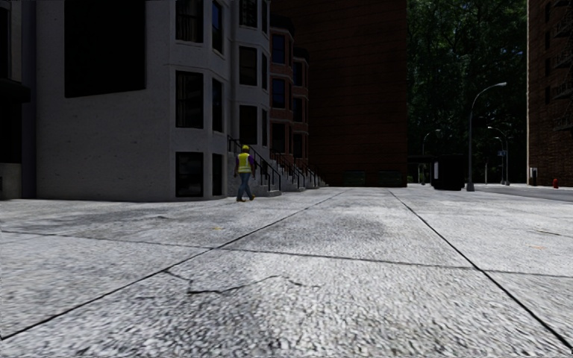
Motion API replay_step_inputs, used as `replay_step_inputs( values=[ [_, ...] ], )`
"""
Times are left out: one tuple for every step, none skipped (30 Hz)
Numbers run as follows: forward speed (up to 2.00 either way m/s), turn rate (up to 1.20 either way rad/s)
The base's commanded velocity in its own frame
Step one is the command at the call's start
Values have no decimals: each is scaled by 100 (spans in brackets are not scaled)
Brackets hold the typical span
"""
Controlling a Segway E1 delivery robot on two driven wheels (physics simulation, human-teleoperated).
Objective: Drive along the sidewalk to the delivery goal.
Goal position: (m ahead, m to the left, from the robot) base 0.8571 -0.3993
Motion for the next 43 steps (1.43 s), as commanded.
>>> replay_step_inputs(
  values=[
    [200, 0],
    [189, 0],
    [189, 0],
    [147, 0],
    [118, 0],
    [96, 0],
    [73, 0],
    [73, 0],
    [57, 0],
    [53, 0],
    [42, 0],
    [3, 0],
    [3, 0],
    [0, 0],
    [0, 0],
    [0, 0],
    [0, 0],
    [0, 0],
    [0, 0],
    [0, 0],
    [0, 0],
    [0, 0],
    [0, 0],
    [0, 0],
    [0, 0],
    [0, 0],
    [0, 0],
    [0, 0],
    [0, 0],
    [0, 0],
    [0, 0],
    [0, 0],
    [0, 0],
    [0, 0],
    [0, 0],
    [0, 0],
    [0, 0],
    [0, 0],
    [0, 0],
    [0, 0],
    [0, 0],
    [0, 0],
    [0, 0]
  ],
)
